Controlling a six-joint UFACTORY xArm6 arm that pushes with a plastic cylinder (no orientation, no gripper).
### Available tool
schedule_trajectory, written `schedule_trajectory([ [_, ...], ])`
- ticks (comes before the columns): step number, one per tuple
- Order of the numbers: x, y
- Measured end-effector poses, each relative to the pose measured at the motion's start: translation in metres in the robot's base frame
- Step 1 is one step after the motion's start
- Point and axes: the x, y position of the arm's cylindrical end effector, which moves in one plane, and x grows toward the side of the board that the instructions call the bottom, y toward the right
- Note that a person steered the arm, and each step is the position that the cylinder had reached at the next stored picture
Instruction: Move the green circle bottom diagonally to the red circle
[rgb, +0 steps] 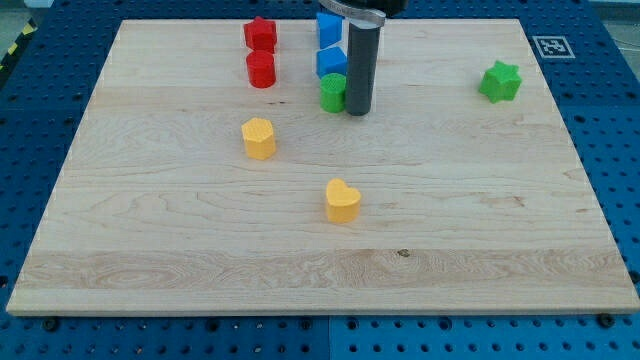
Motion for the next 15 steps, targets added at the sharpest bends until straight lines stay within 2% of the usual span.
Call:
schedule_trajectory([
  [2, -0.046, 0.012],
  [3, -0.055, 0.006],
  [6, -0.031, -0.039],
  [8, -0.024, -0.042],
  [10, -0.047, -0.010],
  [11, -0.046, 0.011],
  [13, -0.017, 0.018],
  [15, 0.046, 0.015],
])
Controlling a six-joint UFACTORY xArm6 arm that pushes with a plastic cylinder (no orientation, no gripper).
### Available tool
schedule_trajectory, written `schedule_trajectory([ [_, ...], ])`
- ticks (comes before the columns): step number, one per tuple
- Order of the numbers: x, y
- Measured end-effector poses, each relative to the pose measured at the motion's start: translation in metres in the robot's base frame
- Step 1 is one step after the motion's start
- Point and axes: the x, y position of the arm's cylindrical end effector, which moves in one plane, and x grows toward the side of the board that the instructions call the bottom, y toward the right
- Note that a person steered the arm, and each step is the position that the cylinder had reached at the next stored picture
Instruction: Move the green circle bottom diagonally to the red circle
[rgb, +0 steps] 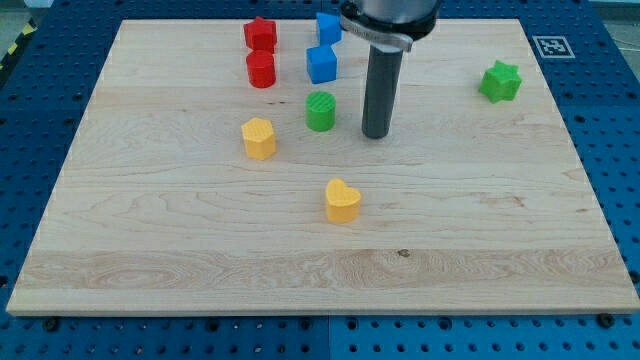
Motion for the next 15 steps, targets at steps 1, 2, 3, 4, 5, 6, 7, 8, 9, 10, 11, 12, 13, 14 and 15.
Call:
schedule_trajectory([
  [1, 0.002, -0.013],
  [2, 0.001, -0.030],
  [3, -0.016, -0.033],
  [4, -0.018, -0.033],
  [5, -0.018, -0.038],
  [6, -0.018, -0.053],
  [7, -0.018, -0.074],
  [8, -0.017, -0.100],
  [9, -0.017, -0.113],
  [10, -0.017, -0.114],
  [11, -0.017, -0.098],
  [12, -0.017, -0.083],
  [13, -0.030, -0.082],
  [14, -0.054, -0.082],
  [15, -0.078, -0.081],
])
